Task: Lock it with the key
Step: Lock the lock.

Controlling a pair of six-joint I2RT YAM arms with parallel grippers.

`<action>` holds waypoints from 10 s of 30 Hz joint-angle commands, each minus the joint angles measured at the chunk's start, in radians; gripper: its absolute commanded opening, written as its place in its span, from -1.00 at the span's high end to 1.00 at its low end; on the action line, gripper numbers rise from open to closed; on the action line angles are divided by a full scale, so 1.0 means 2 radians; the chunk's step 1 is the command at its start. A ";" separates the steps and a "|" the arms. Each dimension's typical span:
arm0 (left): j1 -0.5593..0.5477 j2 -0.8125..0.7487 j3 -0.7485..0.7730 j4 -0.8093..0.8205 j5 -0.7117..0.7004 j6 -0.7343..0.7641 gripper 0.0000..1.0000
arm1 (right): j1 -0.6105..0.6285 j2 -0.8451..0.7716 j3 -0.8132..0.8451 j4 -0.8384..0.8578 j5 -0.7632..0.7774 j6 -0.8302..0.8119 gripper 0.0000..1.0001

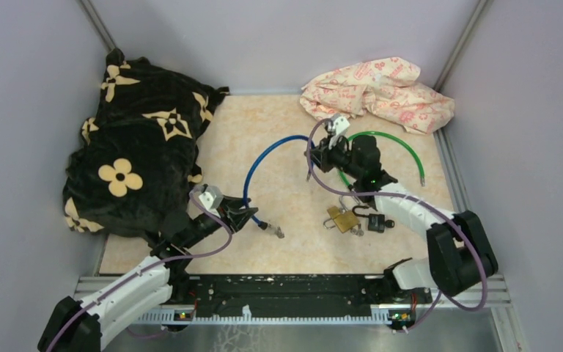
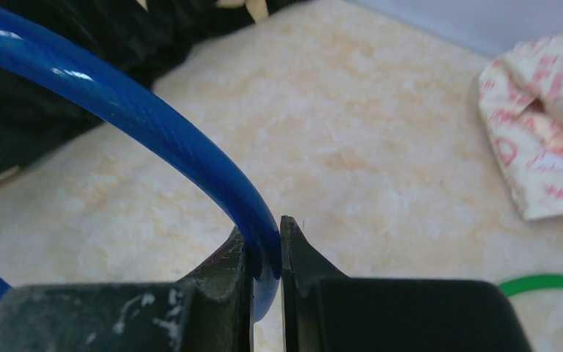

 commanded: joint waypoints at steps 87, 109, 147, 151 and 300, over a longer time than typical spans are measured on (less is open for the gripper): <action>0.295 -0.303 0.053 0.182 -0.032 -0.296 1.00 | 0.308 0.124 0.537 -0.008 -0.137 0.087 1.00; 0.323 -0.312 0.052 0.180 -0.024 -0.308 1.00 | 0.308 0.138 0.538 -0.028 -0.126 0.069 1.00; 0.337 -0.314 0.052 0.190 -0.059 -0.296 1.00 | 0.307 0.193 0.506 -0.008 -0.239 0.151 -0.04; 0.339 -0.320 0.049 0.180 -0.054 -0.295 1.00 | 0.283 0.169 0.483 -0.017 -0.276 0.136 -0.97; 0.377 -0.301 0.051 0.165 -0.041 -0.405 1.00 | 0.428 0.079 0.281 0.038 0.166 -0.363 0.43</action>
